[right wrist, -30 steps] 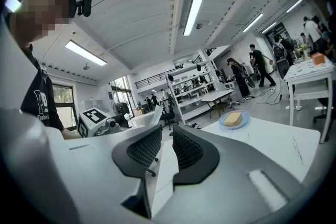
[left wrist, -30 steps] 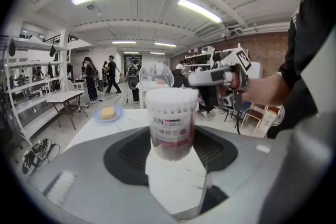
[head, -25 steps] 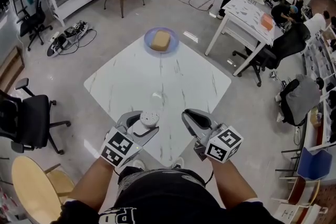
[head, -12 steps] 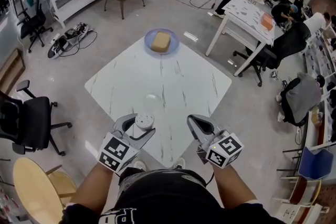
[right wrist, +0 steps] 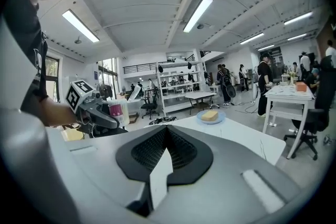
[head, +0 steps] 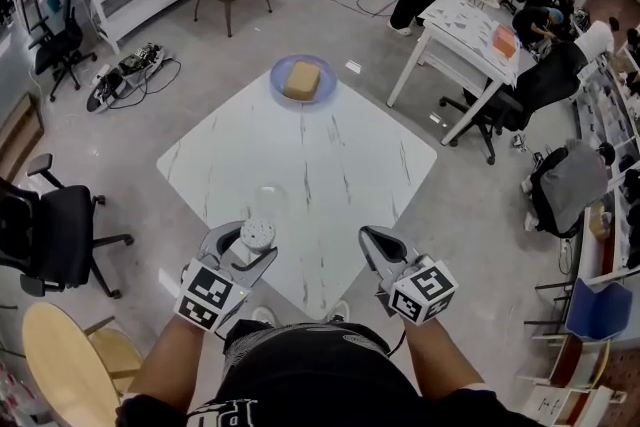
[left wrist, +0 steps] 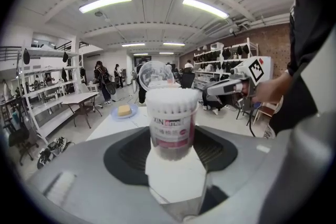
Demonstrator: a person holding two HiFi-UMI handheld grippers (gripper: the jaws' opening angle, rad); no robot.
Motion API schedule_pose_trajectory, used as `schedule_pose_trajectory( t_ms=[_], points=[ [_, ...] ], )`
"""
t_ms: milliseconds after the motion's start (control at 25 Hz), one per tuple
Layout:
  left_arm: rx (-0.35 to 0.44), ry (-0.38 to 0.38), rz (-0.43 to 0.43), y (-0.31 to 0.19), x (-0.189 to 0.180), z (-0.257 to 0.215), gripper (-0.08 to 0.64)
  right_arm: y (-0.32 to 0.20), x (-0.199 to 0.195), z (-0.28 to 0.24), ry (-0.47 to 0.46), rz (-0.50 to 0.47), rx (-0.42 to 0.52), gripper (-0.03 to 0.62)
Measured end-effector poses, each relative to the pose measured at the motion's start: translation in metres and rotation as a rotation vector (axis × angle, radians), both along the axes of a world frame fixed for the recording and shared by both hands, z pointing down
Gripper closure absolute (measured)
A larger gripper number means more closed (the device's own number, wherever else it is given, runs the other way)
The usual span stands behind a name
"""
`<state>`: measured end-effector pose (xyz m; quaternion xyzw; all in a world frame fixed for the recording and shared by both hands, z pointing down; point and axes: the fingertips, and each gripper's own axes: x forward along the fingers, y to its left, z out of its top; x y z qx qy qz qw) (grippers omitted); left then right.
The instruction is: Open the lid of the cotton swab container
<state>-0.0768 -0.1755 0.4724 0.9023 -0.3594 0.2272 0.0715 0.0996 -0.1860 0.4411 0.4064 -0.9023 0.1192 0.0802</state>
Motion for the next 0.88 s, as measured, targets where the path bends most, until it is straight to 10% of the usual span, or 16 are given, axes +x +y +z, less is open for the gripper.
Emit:
schedule_pose_trajectory(
  t_ms=[880],
  points=[
    [0.000,0.003,-0.004,-0.001,-0.005,0.002,0.258,-0.001,0.010,0.007,-0.014,0.037,-0.014,0.592]
  ],
)
